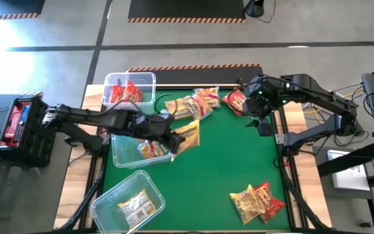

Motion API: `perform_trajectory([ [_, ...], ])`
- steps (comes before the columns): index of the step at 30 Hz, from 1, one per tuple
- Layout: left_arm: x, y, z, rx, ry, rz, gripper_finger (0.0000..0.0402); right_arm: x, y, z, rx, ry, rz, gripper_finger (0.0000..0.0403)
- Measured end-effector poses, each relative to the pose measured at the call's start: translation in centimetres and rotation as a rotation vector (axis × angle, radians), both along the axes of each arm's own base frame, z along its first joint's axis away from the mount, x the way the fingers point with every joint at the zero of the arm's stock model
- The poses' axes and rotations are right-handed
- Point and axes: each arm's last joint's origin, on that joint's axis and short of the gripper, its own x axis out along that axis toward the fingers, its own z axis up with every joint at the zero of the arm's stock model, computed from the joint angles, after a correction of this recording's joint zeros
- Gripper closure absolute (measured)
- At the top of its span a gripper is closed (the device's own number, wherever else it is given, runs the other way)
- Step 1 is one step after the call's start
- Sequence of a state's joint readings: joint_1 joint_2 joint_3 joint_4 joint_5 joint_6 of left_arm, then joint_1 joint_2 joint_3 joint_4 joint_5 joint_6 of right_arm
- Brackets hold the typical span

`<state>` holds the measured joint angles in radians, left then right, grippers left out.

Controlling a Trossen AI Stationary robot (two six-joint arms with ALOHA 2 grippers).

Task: Sort Maruchan noodles
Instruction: Put the middle yellow noodle pack into the bottom transparent bin

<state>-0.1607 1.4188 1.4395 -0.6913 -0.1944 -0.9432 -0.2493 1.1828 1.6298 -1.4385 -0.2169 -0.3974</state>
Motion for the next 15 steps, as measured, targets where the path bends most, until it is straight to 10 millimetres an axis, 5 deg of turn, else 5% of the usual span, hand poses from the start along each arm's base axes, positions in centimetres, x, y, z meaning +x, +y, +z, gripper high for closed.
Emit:
perform_trajectory([
  [8, -4.6, -5.6, 1.9, -0.244, 0.008, -0.14, 0.0293, 0.0, 0.0, -0.5, 0.075, 0.033, -0.122, 0.0196],
  [15, -8.8, -10.2, 1.8, -0.477, 0.181, -0.183, 0.0292, 0.2, -0.1, -0.5, 0.08, 0.019, -0.152, 0.0195],
])
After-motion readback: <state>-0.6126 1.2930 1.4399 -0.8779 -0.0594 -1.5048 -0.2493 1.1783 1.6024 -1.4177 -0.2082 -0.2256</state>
